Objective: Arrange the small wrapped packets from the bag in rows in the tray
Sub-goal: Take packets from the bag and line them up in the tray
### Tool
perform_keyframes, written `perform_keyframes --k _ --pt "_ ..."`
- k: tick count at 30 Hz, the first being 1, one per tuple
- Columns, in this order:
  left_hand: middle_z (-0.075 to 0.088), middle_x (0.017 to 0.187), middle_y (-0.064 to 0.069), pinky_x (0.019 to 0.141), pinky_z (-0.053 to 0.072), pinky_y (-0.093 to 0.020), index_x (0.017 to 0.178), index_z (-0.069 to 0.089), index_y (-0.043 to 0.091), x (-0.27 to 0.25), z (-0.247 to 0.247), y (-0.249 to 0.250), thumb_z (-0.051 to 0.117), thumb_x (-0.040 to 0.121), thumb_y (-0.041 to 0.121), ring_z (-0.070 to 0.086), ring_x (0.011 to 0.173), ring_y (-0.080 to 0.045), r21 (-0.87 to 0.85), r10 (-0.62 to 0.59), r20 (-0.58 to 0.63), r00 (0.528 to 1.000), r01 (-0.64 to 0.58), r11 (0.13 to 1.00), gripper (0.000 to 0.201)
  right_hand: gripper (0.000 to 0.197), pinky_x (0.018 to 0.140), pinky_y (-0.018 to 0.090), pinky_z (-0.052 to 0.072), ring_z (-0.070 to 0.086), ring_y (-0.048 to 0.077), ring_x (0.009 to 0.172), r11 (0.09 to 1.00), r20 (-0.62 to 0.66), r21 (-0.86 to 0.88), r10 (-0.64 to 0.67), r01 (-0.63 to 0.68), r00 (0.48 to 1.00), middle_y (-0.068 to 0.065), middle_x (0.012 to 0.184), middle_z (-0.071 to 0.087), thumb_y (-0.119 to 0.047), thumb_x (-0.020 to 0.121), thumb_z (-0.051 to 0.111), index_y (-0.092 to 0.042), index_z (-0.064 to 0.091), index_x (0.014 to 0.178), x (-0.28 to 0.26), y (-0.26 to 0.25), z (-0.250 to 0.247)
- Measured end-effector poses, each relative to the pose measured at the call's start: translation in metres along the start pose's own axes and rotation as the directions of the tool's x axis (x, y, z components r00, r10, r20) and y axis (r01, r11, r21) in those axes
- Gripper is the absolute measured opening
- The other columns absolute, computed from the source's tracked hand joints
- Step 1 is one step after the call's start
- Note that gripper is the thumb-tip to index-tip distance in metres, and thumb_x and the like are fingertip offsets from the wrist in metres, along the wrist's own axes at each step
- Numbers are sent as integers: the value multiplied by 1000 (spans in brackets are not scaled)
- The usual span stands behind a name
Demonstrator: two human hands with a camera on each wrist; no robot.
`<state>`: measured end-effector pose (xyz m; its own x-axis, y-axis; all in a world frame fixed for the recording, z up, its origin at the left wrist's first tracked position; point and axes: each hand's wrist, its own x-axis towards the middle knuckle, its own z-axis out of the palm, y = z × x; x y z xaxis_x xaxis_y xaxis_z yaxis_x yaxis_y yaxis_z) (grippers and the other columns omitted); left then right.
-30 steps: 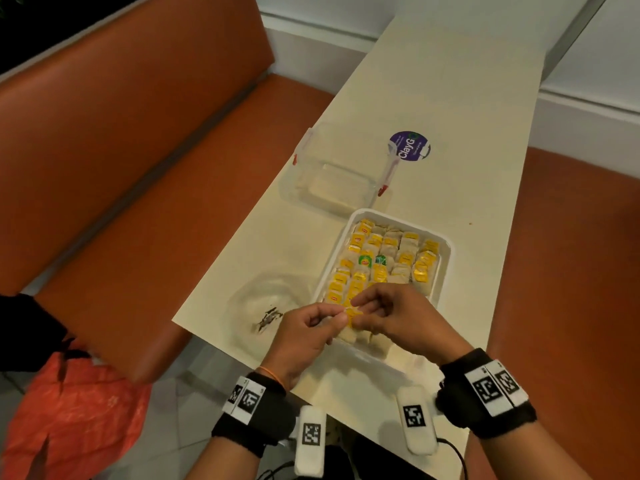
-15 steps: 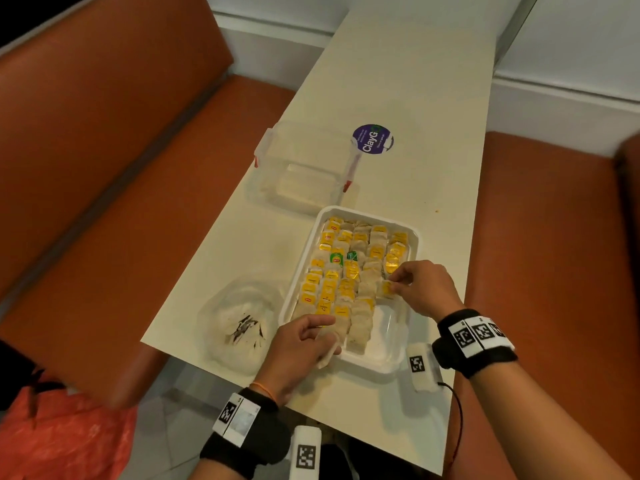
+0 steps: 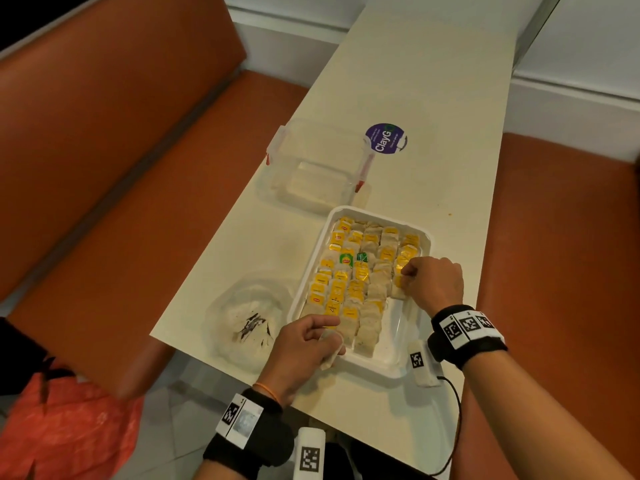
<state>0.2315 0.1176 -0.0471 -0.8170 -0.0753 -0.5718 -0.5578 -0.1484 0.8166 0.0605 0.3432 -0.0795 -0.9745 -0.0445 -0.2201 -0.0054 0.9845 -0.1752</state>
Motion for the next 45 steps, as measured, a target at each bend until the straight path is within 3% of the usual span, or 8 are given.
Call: perform_keyframes --k 4,7,13,18,26,34,39,45 --pt "80 101 -11 77 58 -29 115 76 23 -2 7 -5 80 89 11 75 92 -20 22 16 33 999 -17 1000 28 32 92 41 42 64 29 103 1000 -81 5 -29 30 996 2 117 71 -21 87 73 -32 74 118 -9 -3 -1" --pt "80 103 -9 86 60 -36 114 77 21 -3 15 -5 83 88 14 75 99 -25 -18 39 48 998 -38 999 28 36 87 32 51 68 17 98 935 53 349 -77 54 996 -9 121 69 -29 85 82 -35 72 119 -35 -14 -22" --pt "79 106 -13 84 60 -39 117 73 13 5 31 -2 83 87 8 75 97 -26 -299 27 -64 998 -45 953 32 57 89 32 60 75 24 102 502 484 838 -497 -216 720 4 118 76 2 82 83 -20 65 132 -95 -25 -53" --pt "79 106 -14 87 62 -42 117 72 12 8 41 -7 83 84 1 77 98 -28 -381 7 -116 993 -51 923 37 39 80 35 62 76 25 86 470 425 844 -296 -256 856 13 96 79 -10 75 92 -12 75 110 -105 -24 -34" --pt "71 105 -16 88 63 -43 115 74 11 9 49 -18 81 84 -5 75 96 -29 -398 -28 -65 998 0 917 35 25 76 37 63 74 27 83 322 395 891 -204 -319 896 19 94 76 -5 83 84 -6 76 106 -102 -12 -28" --pt "72 110 -16 94 62 -44 118 73 13 20 54 -14 82 84 -3 74 97 -27 -318 -48 -55 997 28 948 38 17 74 30 63 77 25 81 515 300 834 -121 -198 946 8 85 80 -7 84 85 -14 81 99 -86 -8 -32" --pt "78 100 -10 80 61 -35 115 75 16 15 36 -4 79 88 3 71 84 -18 -249 -21 -131 991 -13 969 30 8 76 19 49 71 9 87 896 140 444 -48 -20 989 -10 88 77 -23 90 80 -28 82 96 -49 2 -22" --pt "79 99 -8 69 58 -31 110 77 17 5 -22 3 74 94 6 71 84 -17 -151 51 -293 955 -99 984 20 7 94 35 48 69 17 96 995 227 5 -96 98 969 -13 96 77 -42 87 80 -38 82 92 -20 -3 -17"
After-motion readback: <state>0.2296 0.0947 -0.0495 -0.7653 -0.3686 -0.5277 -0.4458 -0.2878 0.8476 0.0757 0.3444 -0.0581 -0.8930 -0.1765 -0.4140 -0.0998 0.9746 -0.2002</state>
